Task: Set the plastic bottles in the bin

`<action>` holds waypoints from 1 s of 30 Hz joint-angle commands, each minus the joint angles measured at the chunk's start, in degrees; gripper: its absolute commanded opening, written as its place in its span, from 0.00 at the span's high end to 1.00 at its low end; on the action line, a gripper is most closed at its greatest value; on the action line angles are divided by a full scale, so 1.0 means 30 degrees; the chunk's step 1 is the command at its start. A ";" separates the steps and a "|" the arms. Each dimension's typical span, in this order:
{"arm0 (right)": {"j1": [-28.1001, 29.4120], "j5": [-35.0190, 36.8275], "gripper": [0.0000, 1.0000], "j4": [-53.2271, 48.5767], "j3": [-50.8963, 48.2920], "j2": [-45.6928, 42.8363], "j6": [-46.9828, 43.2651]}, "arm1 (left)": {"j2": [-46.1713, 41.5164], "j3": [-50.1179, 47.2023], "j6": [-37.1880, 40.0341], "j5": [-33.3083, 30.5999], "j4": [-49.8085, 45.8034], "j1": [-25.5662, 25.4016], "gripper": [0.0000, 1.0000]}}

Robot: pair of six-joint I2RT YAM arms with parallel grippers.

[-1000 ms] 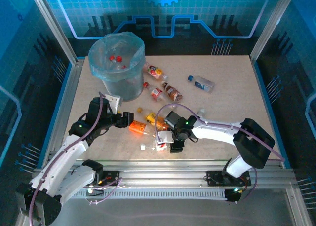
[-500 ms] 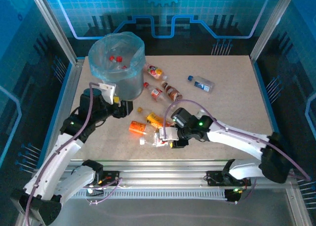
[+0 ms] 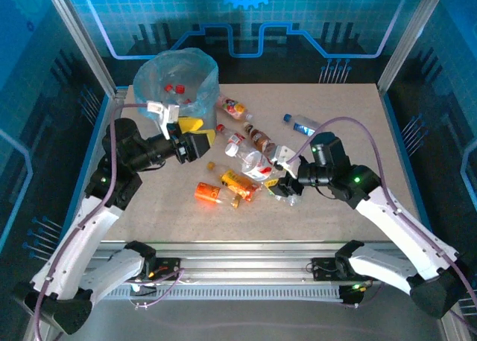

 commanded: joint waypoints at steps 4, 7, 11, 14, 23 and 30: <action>-0.0247 -0.3551 0.47 0.1065 0.1551 -0.0086 0.2666 | 0.1440 0.1796 -0.0386 0.2739 0.1556 -0.1911 0.28; -0.0254 -0.3880 0.47 0.1369 0.1714 -0.0088 0.2892 | 0.2118 0.2186 -0.0318 0.2469 0.1390 -0.2407 0.37; -0.0264 -0.3619 0.47 0.1129 0.1933 -0.0112 0.3037 | 0.2666 0.2454 -0.0420 0.2556 0.1528 -0.2933 0.50; -0.0262 -0.3831 0.47 0.1133 0.1997 -0.0115 0.3111 | 0.2970 0.2425 -0.0472 0.2611 0.1674 -0.3346 0.50; -0.0240 -0.3618 0.45 0.1143 0.2074 0.0134 0.2948 | 0.3319 0.2631 -0.0318 0.1502 0.1918 -0.3794 0.86; -0.0193 -0.0288 0.15 0.1918 0.2308 0.0163 0.3950 | 0.3640 0.4446 0.0003 -0.3547 0.0731 -0.3749 1.00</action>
